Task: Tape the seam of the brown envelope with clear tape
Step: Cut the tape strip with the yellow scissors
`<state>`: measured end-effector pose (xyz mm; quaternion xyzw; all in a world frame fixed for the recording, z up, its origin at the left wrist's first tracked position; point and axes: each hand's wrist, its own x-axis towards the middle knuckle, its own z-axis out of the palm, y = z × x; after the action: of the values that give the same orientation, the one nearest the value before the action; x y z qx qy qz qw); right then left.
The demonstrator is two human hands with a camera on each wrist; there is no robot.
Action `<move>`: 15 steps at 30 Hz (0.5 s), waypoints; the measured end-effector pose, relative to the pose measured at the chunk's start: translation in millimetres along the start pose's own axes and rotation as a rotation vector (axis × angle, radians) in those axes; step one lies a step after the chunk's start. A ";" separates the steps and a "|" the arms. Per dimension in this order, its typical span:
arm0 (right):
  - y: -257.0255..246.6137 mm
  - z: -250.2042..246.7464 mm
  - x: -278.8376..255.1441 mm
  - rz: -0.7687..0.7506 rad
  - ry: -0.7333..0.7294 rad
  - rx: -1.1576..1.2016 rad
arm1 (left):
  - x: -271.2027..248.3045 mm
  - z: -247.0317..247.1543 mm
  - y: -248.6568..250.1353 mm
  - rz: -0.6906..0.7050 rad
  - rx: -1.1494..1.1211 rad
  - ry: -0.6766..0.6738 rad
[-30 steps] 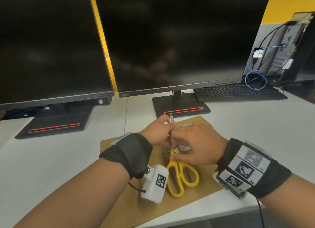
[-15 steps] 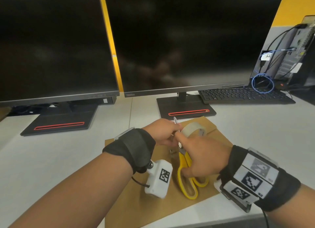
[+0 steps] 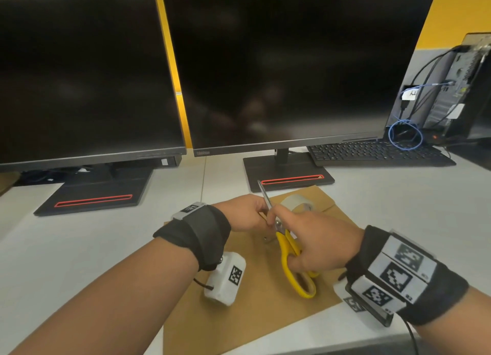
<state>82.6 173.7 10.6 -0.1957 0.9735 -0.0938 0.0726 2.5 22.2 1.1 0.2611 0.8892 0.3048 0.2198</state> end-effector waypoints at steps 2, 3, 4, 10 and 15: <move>1.9 -0.2 -3.1 0.005 -0.009 0.014 | 0.5 0.3 -1.9 0.026 0.001 -0.006; 2.8 -0.2 -4.9 0.007 -0.011 0.023 | -0.1 0.4 -1.2 0.033 0.010 -0.008; 3.8 0.0 -7.1 0.010 -0.011 0.034 | 0.3 0.0 -1.5 0.044 0.011 -0.011; 13.4 2.0 -18.7 0.042 -0.036 0.117 | 4.8 -6.5 3.6 0.100 -0.029 0.016; 24.6 6.1 -20.6 0.076 -0.055 0.132 | 14.7 -2.8 -0.8 0.076 -0.048 0.001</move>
<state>93.5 203.1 1.6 -0.1561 0.9695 -0.1495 0.1153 -10.5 29.3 -0.8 0.2893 0.8711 0.3342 0.2139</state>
